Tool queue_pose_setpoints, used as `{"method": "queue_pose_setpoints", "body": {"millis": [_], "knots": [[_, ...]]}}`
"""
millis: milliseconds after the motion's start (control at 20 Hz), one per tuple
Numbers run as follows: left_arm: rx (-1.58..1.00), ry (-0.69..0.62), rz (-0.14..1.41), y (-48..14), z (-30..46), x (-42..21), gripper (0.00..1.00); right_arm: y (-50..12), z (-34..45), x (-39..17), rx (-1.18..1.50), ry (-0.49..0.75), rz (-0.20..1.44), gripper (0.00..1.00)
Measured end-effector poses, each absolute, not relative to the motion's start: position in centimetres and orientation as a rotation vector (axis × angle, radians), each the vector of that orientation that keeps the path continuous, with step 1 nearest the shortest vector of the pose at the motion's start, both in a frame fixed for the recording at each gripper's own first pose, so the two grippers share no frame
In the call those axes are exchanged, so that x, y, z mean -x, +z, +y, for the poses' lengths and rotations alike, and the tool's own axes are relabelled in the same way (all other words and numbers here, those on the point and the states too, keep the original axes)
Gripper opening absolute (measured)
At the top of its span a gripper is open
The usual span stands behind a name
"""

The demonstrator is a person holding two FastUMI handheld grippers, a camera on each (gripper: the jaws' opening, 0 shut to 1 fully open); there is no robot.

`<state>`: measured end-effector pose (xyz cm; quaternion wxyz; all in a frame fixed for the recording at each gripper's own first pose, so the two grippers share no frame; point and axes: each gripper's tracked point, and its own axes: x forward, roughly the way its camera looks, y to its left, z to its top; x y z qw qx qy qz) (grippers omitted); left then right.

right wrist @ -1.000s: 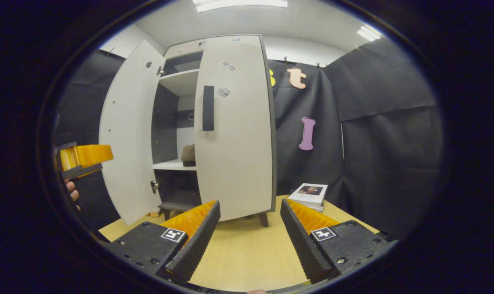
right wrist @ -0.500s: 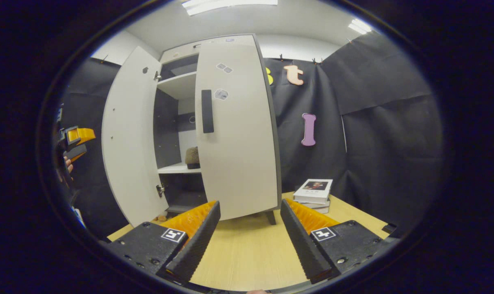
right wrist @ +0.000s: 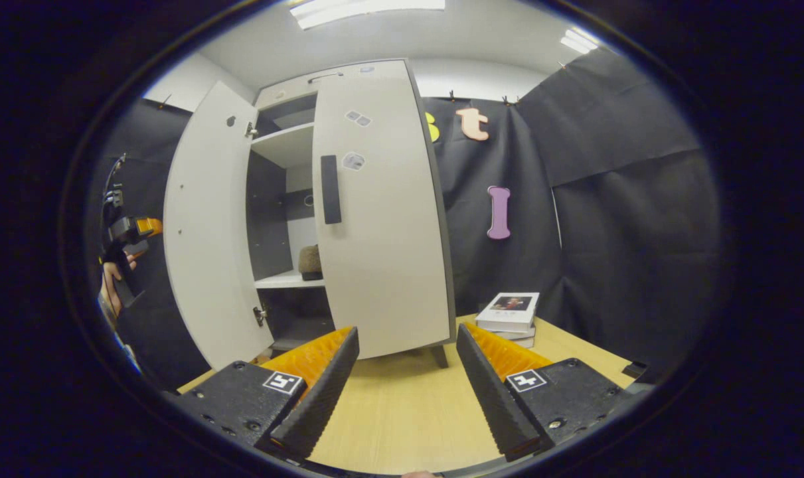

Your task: Grab one shoe with the right hand and put it into the shoe cabinet, grab the other shoe with the left hand and put it into the shoe cabinet; then close the right door with the right hand and the left door with the left hand.

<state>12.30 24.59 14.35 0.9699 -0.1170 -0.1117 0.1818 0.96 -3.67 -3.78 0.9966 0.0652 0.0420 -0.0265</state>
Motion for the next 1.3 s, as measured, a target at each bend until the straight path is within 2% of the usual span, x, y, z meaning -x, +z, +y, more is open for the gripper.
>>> {"method": "queue_pose_setpoints", "body": {"millis": [50,100,150,250,300,700,750,1200,1250,1300], "knots": [[0.230,0.370,-0.228,14.2,24.4,-12.3,0.94,-3.8,-3.9,-1.1,-0.130,-0.060,0.084,0.96],[0.218,0.373,-0.229,14.1,24.3,-12.4,0.94,-3.7,-4.1,-1.3,-0.132,-0.064,0.081,0.96],[0.209,0.370,-0.226,13.8,24.1,-12.6,0.99,-3.6,-4.2,-1.4,-0.132,-0.068,0.080,0.96],[0.207,0.350,-0.216,13.5,23.6,-12.9,0.99,-3.5,-4.2,-1.7,-0.129,-0.071,0.079,0.96],[0.197,0.356,-0.219,13.5,23.8,-12.8,0.94,-3.5,-4.2,-1.8,-0.128,-0.071,0.078,0.96],[0.114,0.373,-0.210,13.9,21.9,-12.8,0.93,-4.1,-3.3,-2.7,-0.130,-0.041,0.087,0.96],[0.118,0.360,-0.203,13.7,21.4,-12.8,0.93,-4.1,-3.1,-2.7,-0.132,-0.031,0.090,0.94],[0.160,0.247,-0.197,13.5,15.8,-13.7,0.93,-4.4,-3.7,-1.9,-0.113,-0.048,0.100,0.96],[0.165,0.223,-0.195,13.4,14.8,-14.0,0.99,-4.4,-4.0,-1.8,-0.116,-0.054,0.101,0.96],[0.173,0.198,-0.190,13.3,13.7,-14.4,0.99,-4.5,-4.1,-1.7,-0.119,-0.059,0.105,0.97]]}}
